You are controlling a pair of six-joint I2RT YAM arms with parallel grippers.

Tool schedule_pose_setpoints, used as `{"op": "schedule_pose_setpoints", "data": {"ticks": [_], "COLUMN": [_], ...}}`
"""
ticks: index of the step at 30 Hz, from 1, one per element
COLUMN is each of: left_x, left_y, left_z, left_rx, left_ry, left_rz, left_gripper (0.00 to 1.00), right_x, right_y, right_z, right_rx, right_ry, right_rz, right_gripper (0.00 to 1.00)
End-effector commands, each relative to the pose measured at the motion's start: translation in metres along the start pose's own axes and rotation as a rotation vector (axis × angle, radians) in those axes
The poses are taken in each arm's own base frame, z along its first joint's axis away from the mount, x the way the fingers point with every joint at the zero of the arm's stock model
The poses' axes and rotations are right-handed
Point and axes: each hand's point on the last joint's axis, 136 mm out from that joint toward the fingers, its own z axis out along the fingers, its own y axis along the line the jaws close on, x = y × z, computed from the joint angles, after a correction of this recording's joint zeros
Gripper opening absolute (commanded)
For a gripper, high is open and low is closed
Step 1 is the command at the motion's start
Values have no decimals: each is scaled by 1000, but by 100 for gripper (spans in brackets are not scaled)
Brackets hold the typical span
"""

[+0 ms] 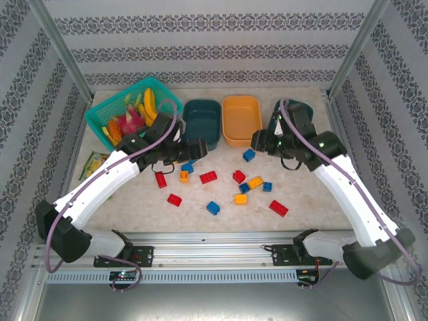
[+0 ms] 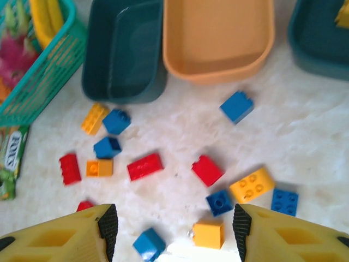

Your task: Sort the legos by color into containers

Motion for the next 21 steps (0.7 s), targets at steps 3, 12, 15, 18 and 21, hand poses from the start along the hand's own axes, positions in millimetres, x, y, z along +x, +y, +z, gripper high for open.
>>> {"op": "schedule_pose_setpoints", "data": {"ticks": [3, 12, 15, 18, 21], "left_x": [27, 85, 105, 123, 137], "left_y": [36, 60, 62, 61, 55], "left_z": [-4, 25, 40, 54, 68], "left_rx": [-86, -111, -127, -142, -164], "left_ry": [35, 145, 174, 192, 199], "left_rz": [-75, -291, -368, -467, -536], "left_gripper": [91, 80, 80, 79, 79], "right_x": [41, 124, 147, 164, 175], "right_y": [11, 19, 17, 15, 12], "right_z": [2, 27, 36, 41, 45], "right_rx": [-50, -82, -73, -67, -67], "right_ry": [39, 214, 256, 277, 285], "right_rz": [-20, -128, -155, -180, -191], "right_gripper": [60, 60, 59, 59, 59]}}
